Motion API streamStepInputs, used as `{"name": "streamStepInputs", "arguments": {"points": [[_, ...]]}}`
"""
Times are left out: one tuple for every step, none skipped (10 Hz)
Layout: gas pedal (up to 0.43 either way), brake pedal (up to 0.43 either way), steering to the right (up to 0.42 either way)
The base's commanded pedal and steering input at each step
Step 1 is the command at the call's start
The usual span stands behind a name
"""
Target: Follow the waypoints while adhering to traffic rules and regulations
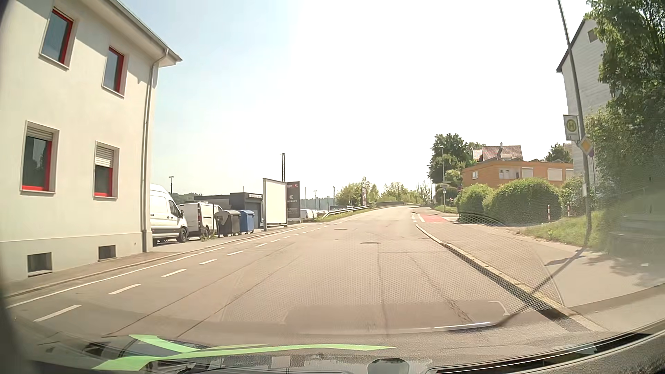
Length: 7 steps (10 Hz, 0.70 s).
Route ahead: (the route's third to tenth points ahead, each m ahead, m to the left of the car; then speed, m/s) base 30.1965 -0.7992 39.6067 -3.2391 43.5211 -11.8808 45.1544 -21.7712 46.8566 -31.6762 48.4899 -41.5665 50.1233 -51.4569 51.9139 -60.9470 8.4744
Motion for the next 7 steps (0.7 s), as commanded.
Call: {"name": "streamStepInputs", "arguments": {"points": [[0.0, 0.091, 0.01], [0.0, 0.091, 0.012], [0.0, 0.091, 0.014], [0.0, 0.091, 0.015], [0.0, 0.091, 0.015], [0.0, 0.091, 0.015], [0.0, 0.091, 0.015]]}}
